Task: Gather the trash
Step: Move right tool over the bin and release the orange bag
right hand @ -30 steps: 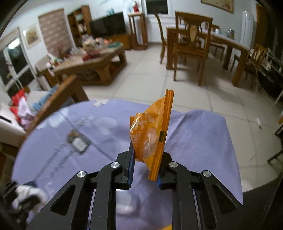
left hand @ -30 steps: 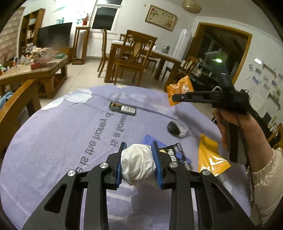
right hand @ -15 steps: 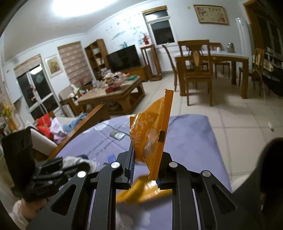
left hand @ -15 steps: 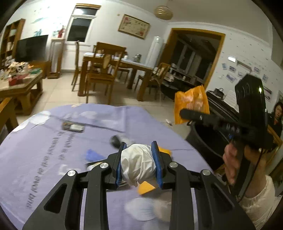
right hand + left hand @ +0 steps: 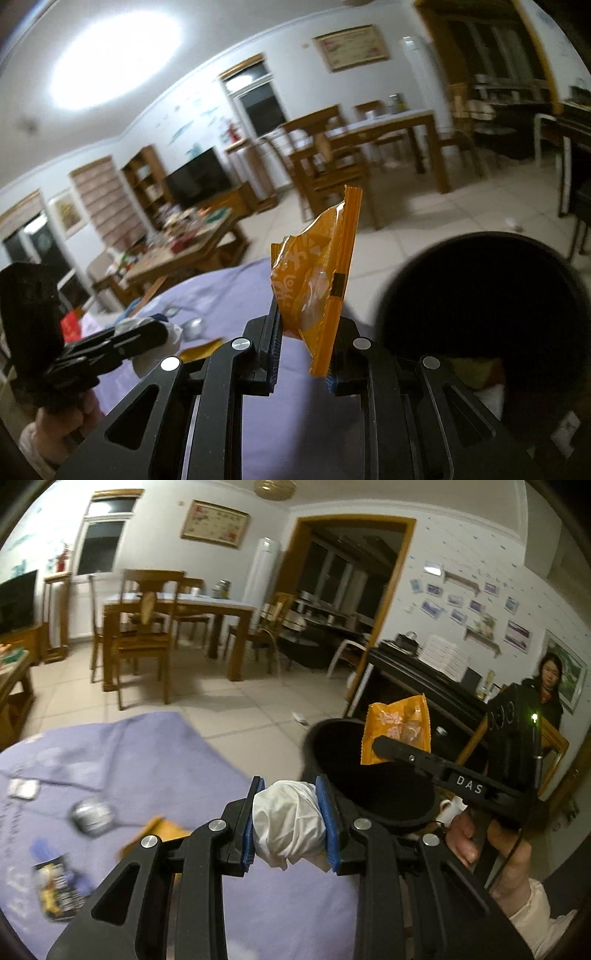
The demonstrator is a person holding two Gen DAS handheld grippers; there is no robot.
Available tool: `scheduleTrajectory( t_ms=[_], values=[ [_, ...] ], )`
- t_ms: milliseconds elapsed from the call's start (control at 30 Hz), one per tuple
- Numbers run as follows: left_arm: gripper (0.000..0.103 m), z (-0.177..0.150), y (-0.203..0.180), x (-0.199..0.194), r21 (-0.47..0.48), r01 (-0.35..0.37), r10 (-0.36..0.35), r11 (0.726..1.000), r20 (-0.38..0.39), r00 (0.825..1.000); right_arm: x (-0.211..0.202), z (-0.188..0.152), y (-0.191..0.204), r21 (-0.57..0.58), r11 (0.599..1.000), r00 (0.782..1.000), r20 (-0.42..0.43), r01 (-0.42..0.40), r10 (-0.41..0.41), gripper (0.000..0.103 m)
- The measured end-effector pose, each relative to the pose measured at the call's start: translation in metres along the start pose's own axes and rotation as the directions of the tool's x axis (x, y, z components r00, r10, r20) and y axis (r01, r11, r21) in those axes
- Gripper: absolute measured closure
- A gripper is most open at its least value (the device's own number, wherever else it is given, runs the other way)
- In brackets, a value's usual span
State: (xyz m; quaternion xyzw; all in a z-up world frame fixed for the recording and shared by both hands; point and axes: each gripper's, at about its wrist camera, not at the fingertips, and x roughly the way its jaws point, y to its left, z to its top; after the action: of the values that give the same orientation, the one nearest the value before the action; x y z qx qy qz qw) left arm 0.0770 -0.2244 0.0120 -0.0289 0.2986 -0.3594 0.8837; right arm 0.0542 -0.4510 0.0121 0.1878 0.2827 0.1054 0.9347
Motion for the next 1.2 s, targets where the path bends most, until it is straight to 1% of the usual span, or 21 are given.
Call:
scheduleTrajectory(
  t_ms=[67, 233, 367, 433, 533, 667, 800, 833, 867, 900, 933, 967, 1000, 1033, 1100, 1200],
  values=[
    [0.074, 0.004, -0.012, 0.013, 0.005, 0.026, -0.026, 1.0, -0.01, 1.0, -0.014, 0.0, -0.028, 0.036, 0.998, 0.999, 0.026, 0.042, -0.043, 0.084],
    [0.074, 0.013, -0.047, 0.056, 0.037, 0.079, -0.077, 0.996, -0.049, 0.996, -0.034, -0.006, -0.079, 0.106, 0.989, 0.993, 0.058, 0.1, -0.107, 0.083],
    [0.074, 0.016, -0.075, 0.084, 0.087, 0.096, -0.089, 0.992, -0.083, 0.993, -0.045, -0.015, -0.119, 0.158, 0.979, 0.989, 0.06, 0.128, -0.139, 0.083],
    [0.074, 0.014, -0.083, 0.091, 0.104, 0.099, -0.09, 0.99, -0.093, 0.992, -0.048, -0.019, -0.135, 0.174, 0.976, 0.988, 0.058, 0.133, -0.145, 0.083],
    [0.074, 0.012, -0.092, 0.102, 0.12, 0.102, -0.09, 0.988, -0.106, 0.99, -0.052, -0.024, -0.154, 0.193, 0.971, 0.987, 0.056, 0.138, -0.151, 0.083],
    [0.074, 0.008, -0.097, 0.114, 0.132, 0.099, -0.082, 0.986, -0.126, 0.989, -0.052, -0.029, -0.168, 0.21, 0.968, 0.987, 0.055, 0.139, -0.154, 0.083],
    [0.072, 0.006, -0.103, 0.121, 0.137, 0.09, -0.071, 0.987, -0.14, 0.988, -0.05, -0.031, -0.173, 0.226, 0.964, 0.986, 0.058, 0.138, -0.155, 0.083],
    [0.072, 0.005, -0.103, 0.123, 0.138, 0.086, -0.066, 0.987, -0.144, 0.987, -0.05, -0.032, -0.175, 0.231, 0.963, 0.986, 0.061, 0.136, -0.154, 0.08],
    [0.069, 0.005, -0.104, 0.124, 0.14, 0.08, -0.059, 0.987, -0.149, 0.987, -0.05, -0.032, -0.177, 0.238, 0.962, 0.987, 0.063, 0.132, -0.15, 0.069],
    [0.057, 0.007, -0.106, 0.126, 0.142, 0.074, -0.052, 0.987, -0.149, 0.987, -0.051, -0.033, -0.18, 0.245, 0.961, 0.987, 0.061, 0.129, -0.148, 0.059],
    [0.046, 0.008, -0.106, 0.125, 0.143, 0.068, -0.047, 0.987, -0.146, 0.988, -0.052, -0.032, -0.179, 0.255, 0.959, 0.987, 0.067, 0.127, -0.148, 0.039],
    [0.023, 0.008, -0.106, 0.124, 0.144, 0.064, -0.044, 0.987, -0.14, 0.989, -0.055, -0.032, -0.184, 0.268, 0.956, 0.985, 0.083, 0.123, -0.151, 0.031],
    [0.015, 0.009, -0.108, 0.121, 0.146, 0.058, -0.04, 0.988, -0.124, 0.991, -0.058, -0.032, -0.187, 0.273, 0.955, 0.984, 0.092, 0.12, -0.15, 0.031],
    [0.014, 0.009, -0.109, 0.118, 0.153, 0.05, -0.034, 0.987, -0.11, 0.993, -0.063, -0.033, -0.191, 0.274, 0.955, 0.984, 0.097, 0.118, -0.15, 0.031],
    [0.014, 0.009, -0.111, 0.113, 0.167, 0.044, -0.026, 0.985, -0.108, 0.994, -0.066, -0.031, -0.193, 0.272, 0.954, 0.983, 0.099, 0.124, -0.156, 0.031],
    [0.014, 0.009, -0.108, 0.103, 0.158, 0.041, -0.024, 0.987, -0.105, 0.994, -0.066, -0.03, -0.192, 0.273, 0.954, 0.983, 0.099, 0.119, -0.151, 0.031]
  ],
)
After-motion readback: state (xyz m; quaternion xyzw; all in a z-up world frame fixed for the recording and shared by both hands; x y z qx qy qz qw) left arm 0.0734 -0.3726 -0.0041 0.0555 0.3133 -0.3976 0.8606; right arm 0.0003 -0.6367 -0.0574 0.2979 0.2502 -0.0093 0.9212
